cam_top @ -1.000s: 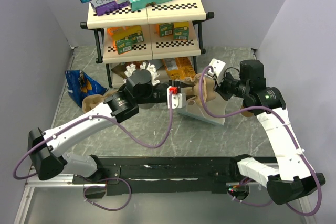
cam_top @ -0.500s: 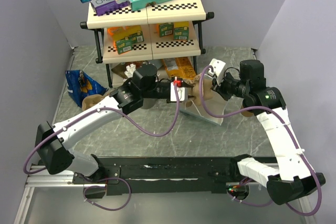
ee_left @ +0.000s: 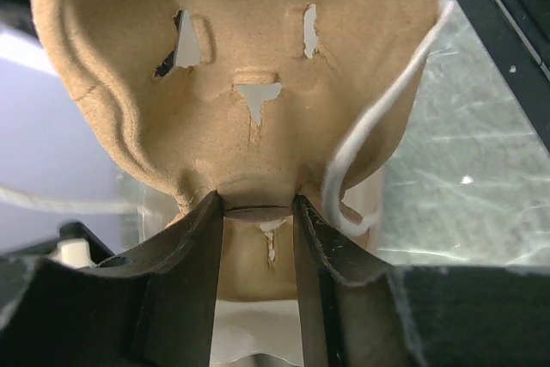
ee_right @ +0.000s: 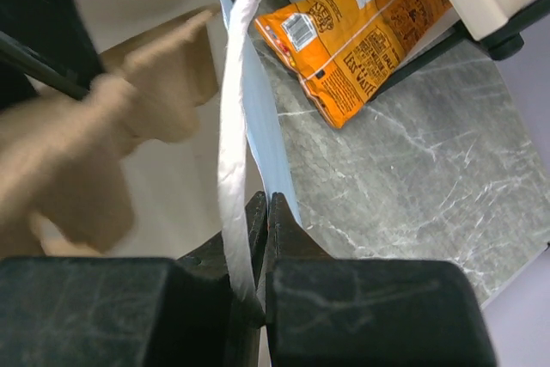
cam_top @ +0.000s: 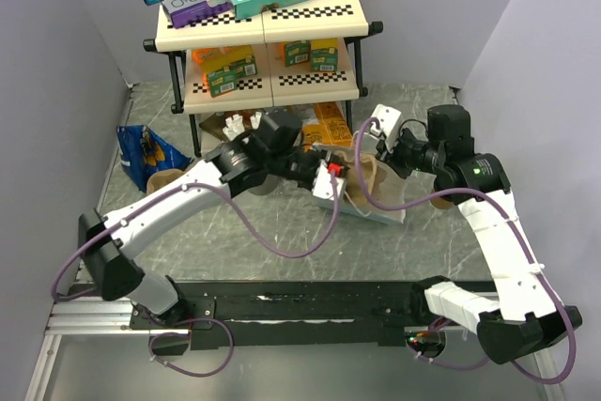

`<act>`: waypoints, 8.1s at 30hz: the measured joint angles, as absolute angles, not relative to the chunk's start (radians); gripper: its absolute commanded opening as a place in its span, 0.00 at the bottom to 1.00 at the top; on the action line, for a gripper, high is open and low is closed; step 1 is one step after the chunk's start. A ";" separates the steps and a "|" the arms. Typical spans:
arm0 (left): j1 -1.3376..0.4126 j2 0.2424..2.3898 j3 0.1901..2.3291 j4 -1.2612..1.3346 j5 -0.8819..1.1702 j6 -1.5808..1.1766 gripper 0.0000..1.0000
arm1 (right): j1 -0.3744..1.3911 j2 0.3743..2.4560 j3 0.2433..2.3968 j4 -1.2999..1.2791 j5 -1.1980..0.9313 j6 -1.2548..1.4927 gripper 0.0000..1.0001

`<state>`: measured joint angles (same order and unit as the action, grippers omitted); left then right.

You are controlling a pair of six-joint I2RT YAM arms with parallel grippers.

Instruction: Pack the takeout coffee

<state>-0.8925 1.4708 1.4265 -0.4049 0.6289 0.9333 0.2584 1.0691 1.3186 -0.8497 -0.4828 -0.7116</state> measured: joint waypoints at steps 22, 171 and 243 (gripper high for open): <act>-1.007 1.681 1.776 -0.851 0.415 1.083 0.01 | 0.292 1.053 1.322 -0.849 -0.459 -0.735 0.00; -1.074 2.053 1.684 -0.562 0.066 0.737 0.99 | 0.340 0.958 1.184 -0.741 -0.458 -0.663 0.00; -0.927 1.501 1.452 -0.065 0.415 0.284 0.97 | 0.277 1.153 1.214 -0.790 -0.558 -0.506 0.00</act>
<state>-0.9272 1.5005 1.4517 -0.0654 0.4149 0.2844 0.2768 1.1530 1.2137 -0.7898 -0.5579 -0.5064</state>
